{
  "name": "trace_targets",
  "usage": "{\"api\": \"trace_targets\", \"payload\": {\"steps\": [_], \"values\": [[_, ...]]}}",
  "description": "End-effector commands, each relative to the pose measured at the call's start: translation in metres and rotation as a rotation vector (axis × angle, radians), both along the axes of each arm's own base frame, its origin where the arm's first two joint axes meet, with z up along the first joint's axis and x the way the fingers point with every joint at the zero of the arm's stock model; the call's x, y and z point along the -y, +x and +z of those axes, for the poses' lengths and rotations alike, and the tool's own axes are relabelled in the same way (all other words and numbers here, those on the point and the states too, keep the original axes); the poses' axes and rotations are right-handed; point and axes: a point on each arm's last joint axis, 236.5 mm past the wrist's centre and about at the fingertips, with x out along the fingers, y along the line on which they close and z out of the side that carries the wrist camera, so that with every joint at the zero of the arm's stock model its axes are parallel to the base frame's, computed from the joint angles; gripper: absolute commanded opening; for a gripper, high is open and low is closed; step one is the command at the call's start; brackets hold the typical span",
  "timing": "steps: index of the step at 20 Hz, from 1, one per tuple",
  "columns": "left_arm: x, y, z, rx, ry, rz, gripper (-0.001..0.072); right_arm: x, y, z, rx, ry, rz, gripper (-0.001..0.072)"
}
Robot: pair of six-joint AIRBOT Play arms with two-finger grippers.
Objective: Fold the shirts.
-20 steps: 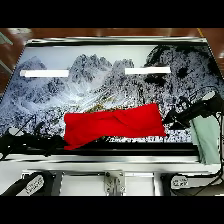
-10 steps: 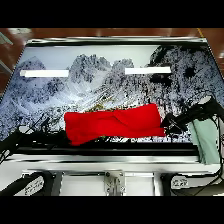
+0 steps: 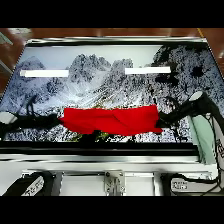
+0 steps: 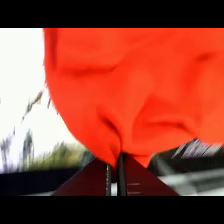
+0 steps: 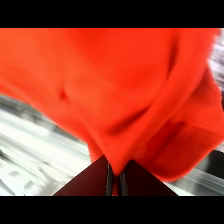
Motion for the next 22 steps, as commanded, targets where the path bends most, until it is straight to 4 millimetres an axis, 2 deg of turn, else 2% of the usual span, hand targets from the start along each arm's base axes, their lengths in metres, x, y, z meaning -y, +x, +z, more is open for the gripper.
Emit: {"api": "trace_targets", "payload": {"steps": [1, 2, 3, 4, 5, 6, 7, 9, 10, 11, 13, 15, 17, 19, 21, 22], "values": [[-0.022, 0.033, 0.185, 0.488, 0.174, 0.003, 0.0043, -0.013, 0.051, 0.147, 0.4, 0.118, -0.037, 0.0054], [-0.026, 0.031, 0.259, 0.673, 0.216, 0.03, 0.0043, -0.01, 0.063, 0.21, 0.577, 0.126, -0.066, 0.0054], [-0.029, 0.019, 0.332, 0.853, 0.25, 0.067, 0.0043, -0.004, 0.069, 0.279, 0.777, 0.105, -0.099, 0.0055], [-0.031, -0.003, 0.403, 1.026, 0.277, 0.108, 0.0043, 0.003, 0.066, 0.339, 0.952, 0.058, -0.135, 0.0055], [-0.031, -0.028, 0.458, 1.16, 0.297, 0.136, 0.0043, 0.009, 0.058, 0.401, 1.141, 0.002, -0.182, 0.0054], [-0.028, -0.057, 0.503, 1.273, 0.318, 0.147, 0.0043, 0.009, 0.043, 0.45, 1.289, -0.038, -0.21, 0.0054], [-0.025, -0.082, 0.534, 1.359, 0.327, 0.154, 0.0043, 0.006, 0.023, 0.492, 1.423, -0.076, -0.233, 0.0054], [-0.019, -0.116, 0.564, 1.45, 0.337, 0.156, 0.0043, -0.004, -0.016, 0.546, 1.605, -0.108, -0.249, 0.0054], [-0.016, -0.127, 0.569, 1.467, 0.344, 0.151, 0.0043, -0.007, -0.031, 0.562, 1.666, -0.116, -0.262, 0.0054], [-0.014, -0.134, 0.569, 1.47, 0.35, 0.145, 0.0043, -0.008, -0.043, 0.569, 1.699, -0.136, -0.268, 0.0054], [-0.014, -0.142, 0.561, 1.443, 0.378, 0.134, 0.0043, -0.008, -0.06, 0.569, 1.714, -0.191, -0.263, 0.0055], [-0.022, -0.14, 0.545, 1.375, 0.444, 0.134, 0.0043, -0.004, -0.073, 0.562, 1.699, -0.266, -0.256, 0.0055], [-0.035, -0.135, 0.518, 1.26, 0.523, 0.133, 0.0044, 0.007, -0.081, 0.544, 1.636, -0.361, -0.248, 0.0055], [-0.048, -0.127, 0.483, 1.113, 0.578, 0.119, 0.0044, 0.018, -0.085, 0.516, 1.524, -0.432, -0.225, 0.0055], [-0.051, -0.116, 0.436, 0.941, 0.585, 0.067, 0.0044, 0.025, -0.085, 0.479, 1.376, -0.454, -0.19, 0.0055], [-0.052, -0.111, 0.409, 0.852, 0.576, 0.037, 0.0044, 0.028, -0.087, 0.452, 1.266, -0.455, -0.167, 0.0055]]}}
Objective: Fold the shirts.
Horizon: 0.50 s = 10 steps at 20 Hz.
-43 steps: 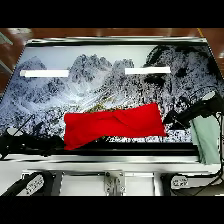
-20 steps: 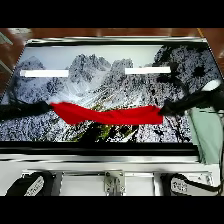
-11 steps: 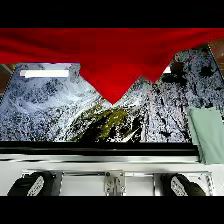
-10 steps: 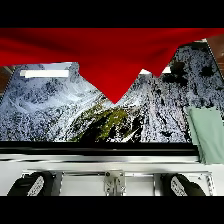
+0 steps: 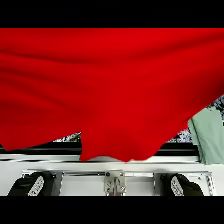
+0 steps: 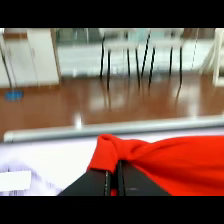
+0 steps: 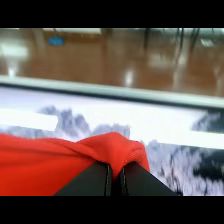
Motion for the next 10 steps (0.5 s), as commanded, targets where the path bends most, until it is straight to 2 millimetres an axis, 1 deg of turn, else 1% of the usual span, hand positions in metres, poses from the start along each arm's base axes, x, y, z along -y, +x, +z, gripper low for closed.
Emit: {"api": "trace_targets", "payload": {"steps": [1, 3, 4, 6, 7, 8, 9, 10], "values": [[-0.011, 0.012, -0.097, -0.355, 0.018, 0.023, 0.0044, 0.017, -0.011, -0.082, -0.336, -0.015, -0.038, 0.0055], [-0.01, 0.022, -0.166, -0.567, -0.004, 0.001, 0.0044, 0.026, -0.007, -0.138, -0.549, 0.028, -0.042, 0.0055], [-0.01, 0.027, -0.203, -0.665, -0.022, -0.009, 0.0044, 0.03, -0.002, -0.164, -0.631, 0.055, -0.048, 0.0055], [-0.002, 0.036, -0.276, -0.844, -0.076, -0.047, 0.0044, 0.036, 0.015, -0.216, -0.755, 0.127, -0.06, 0.0055], [0.004, 0.04, -0.306, -0.911, -0.113, -0.072, 0.0044, 0.039, 0.026, -0.243, -0.796, 0.164, -0.069, 0.0055], [0.011, 0.045, -0.331, -0.956, -0.153, -0.093, 0.0044, 0.042, 0.038, -0.265, -0.821, 0.195, -0.083, 0.0055], [0.016, 0.053, -0.351, -0.977, -0.194, -0.105, 0.0044, 0.047, 0.052, -0.286, -0.835, 0.225, -0.1, 0.0055], [0.018, 0.065, -0.365, -0.97, -0.23, -0.102, 0.0044, 0.051, 0.066, -0.303, -0.84, 0.252, -0.117, 0.0055]]}}
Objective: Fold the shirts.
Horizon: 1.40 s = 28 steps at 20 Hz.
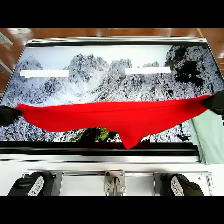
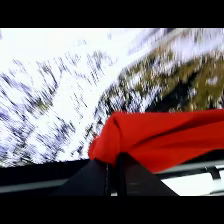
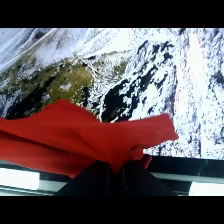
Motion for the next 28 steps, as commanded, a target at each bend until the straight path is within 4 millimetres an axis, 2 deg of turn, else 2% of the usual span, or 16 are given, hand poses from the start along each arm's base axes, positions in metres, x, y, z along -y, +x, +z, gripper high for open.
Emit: {"api": "trace_targets", "payload": {"steps": [1, 4, 7, 9, 11, 12, 14, 15, 16, 17, 18, 21, 23, 25, 28], "values": [[0.013, 0.026, -0.072, -0.083, -0.127, 0.032, 0.0045, 0.015, 0.042, -0.074, -0.076, 0.072, -0.087, 0.0055], [0.006, 0.083, -0.081, 0.016, -0.195, 0.116, 0.0045, 0.027, 0.106, -0.11, -0.041, 0.104, -0.136, 0.0055], [0.003, 0.141, -0.094, 0.083, -0.314, 0.219, 0.0045, 0.018, 0.179, -0.149, 0.037, 0.149, -0.181, 0.0055], [0.003, 0.17, -0.122, 0.074, -0.342, 0.269, 0.0045, 0.006, 0.221, -0.181, 0.084, 0.165, -0.215, 0.0055], [0.014, 0.182, -0.162, 0.005, -0.336, 0.271, 0.0046, -0.009, 0.242, -0.21, 0.086, 0.19, -0.236, 0.0056], [0.023, 0.182, -0.183, -0.05, -0.343, 0.265, 0.0046, -0.017, 0.246, -0.223, 0.069, 0.206, -0.239, 0.0056], [0.036, 0.18, -0.214, -0.132, -0.361, 0.264, 0.0048, -0.029, 0.245, -0.243, 0.021, 0.236, -0.237, 0.0079], [0.037, 0.18, -0.222, -0.151, -0.368, 0.271, 0.0126, -0.032, 0.244, -0.245, 0.007, 0.253, -0.24, 0.0246], [0.034, 0.18, -0.225, -0.156, -0.367, 0.28, 0.0342, -0.032, 0.246, -0.243, 0.015, 0.257, -0.244, 0.0468], [0.026, 0.182, -0.222, -0.15, -0.371, 0.296, 0.0546, -0.032, 0.243, -0.239, 0.008, 0.264, -0.237, 0.0546], [0.016, 0.183, -0.217, -0.151, -0.378, 0.309, 0.0597, -0.029, 0.239, -0.232, 0.009, 0.261, -0.224, 0.0546], [-0.029, 0.177, -0.205, -0.197, -0.379, 0.35, 0.0597, -0.008, 0.213, -0.211, -0.027, 0.238, -0.189, 0.0546], [-0.052, 0.164, -0.209, -0.247, -0.401, 0.392, 0.0597, 0.006, 0.181, -0.217, -0.141, 0.239, -0.166, 0.0546], [-0.057, 0.15, -0.222, -0.327, -0.427, 0.402, 0.0597, 0.005, 0.146, -0.227, -0.282, 0.27, -0.114, 0.0546], [-0.04, 0.143, -0.251, -0.427, -0.437, 0.367, 0.0597, -0.006, 0.125, -0.24, -0.363, 0.292, -0.079, 0.0546]]}}
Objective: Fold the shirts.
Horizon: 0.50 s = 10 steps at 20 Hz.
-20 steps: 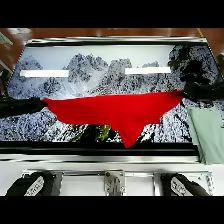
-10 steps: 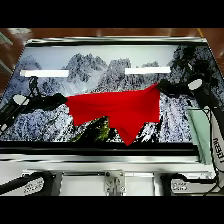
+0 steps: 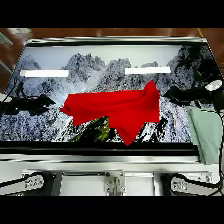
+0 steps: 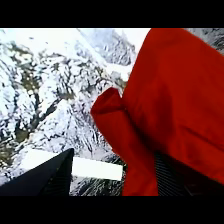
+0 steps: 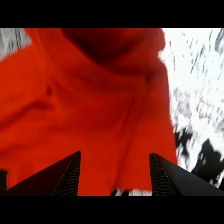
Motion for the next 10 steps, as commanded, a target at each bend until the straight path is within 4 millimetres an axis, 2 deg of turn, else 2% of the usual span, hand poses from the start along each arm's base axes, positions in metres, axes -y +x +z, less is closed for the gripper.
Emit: {"api": "trace_targets", "payload": {"steps": [1, 5, 7, 9, 10], "values": [[0.017, -0.015, -0.032, -0.117, -0.05, -0.058, 0.0597, -0.012, -0.036, -0.013, -0.121, 0.044, 0.071, 0.0546], [0.049, -0.008, -0.072, -0.158, -0.052, -0.097, 0.0595, -0.026, -0.041, -0.017, -0.135, 0.043, 0.106, 0.0546], [0.055, 0.004, -0.079, -0.124, -0.026, -0.084, 0.0593, -0.026, -0.042, -0.017, -0.142, 0.045, 0.106, 0.0546], [0.055, 0.016, -0.077, -0.079, -0.007, -0.059, 0.0588, -0.025, -0.054, -0.023, -0.194, 0.034, 0.133, 0.0547], [0.054, 0.019, -0.076, -0.07, -0.004, -0.05, 0.0433, -0.025, -0.064, -0.028, -0.239, 0.036, 0.153, 0.0547]]}}
